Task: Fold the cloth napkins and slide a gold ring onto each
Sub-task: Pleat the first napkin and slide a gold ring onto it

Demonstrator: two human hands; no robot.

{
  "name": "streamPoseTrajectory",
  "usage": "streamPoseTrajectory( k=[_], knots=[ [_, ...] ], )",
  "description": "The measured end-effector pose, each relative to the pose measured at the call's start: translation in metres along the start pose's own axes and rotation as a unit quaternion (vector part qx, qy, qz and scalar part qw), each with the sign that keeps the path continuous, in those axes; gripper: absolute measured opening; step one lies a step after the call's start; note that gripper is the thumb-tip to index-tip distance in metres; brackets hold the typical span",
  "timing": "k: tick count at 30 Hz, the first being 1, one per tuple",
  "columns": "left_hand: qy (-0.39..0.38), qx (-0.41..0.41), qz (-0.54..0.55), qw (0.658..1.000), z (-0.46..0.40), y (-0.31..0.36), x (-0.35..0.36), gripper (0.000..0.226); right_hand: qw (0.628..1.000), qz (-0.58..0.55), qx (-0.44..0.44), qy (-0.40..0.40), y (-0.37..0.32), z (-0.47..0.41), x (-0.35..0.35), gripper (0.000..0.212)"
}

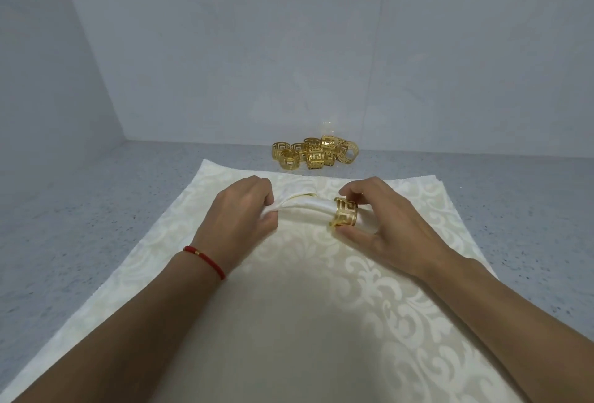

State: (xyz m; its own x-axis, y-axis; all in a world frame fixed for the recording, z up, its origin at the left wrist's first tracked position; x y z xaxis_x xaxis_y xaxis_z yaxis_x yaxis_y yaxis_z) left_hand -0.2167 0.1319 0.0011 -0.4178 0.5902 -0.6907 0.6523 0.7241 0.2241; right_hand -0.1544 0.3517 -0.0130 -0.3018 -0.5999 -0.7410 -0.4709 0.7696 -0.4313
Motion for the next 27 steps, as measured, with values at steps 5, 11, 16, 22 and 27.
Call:
streamPoseTrajectory(
  k=[5, 11, 16, 22, 27],
  knots=[
    [-0.013, 0.069, -0.012, 0.997, 0.001, 0.034, 0.008, 0.029, 0.999, 0.028, 0.017, 0.019, -0.003, 0.003, -0.003, 0.037],
    [-0.014, 0.101, -0.059, 0.993, 0.002, 0.044, 0.013, 0.029, 0.999, 0.038, 0.010, 0.006, -0.004, 0.004, -0.003, 0.033],
    [-0.008, 0.056, -0.051, 0.997, 0.001, 0.026, 0.009, 0.027, 0.999, 0.053, 0.000, -0.010, -0.005, 0.005, -0.003, 0.033],
    [-0.006, 0.053, -0.055, 0.997, -0.001, 0.026, 0.007, 0.026, 0.992, 0.123, -0.005, -0.033, -0.007, 0.003, -0.002, 0.039],
    [-0.012, 0.079, -0.046, 0.996, 0.001, 0.037, 0.011, 0.028, 0.990, 0.138, -0.010, -0.030, -0.015, 0.002, -0.001, 0.038]
  ],
)
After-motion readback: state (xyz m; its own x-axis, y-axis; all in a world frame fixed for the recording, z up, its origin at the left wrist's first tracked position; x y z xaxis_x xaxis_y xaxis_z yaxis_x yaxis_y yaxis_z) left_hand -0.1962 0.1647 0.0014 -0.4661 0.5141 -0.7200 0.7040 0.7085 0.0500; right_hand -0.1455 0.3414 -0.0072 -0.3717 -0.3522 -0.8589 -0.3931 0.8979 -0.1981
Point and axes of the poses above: each hand's wrist, its own z-axis away from the middle knuckle, its own x-axis out of the palm, y = z × x, the point moved 7 cm from there along -z, towards the middle knuckle, and after that the axes turned 3 degrees about -x, right-handed, at the moved point
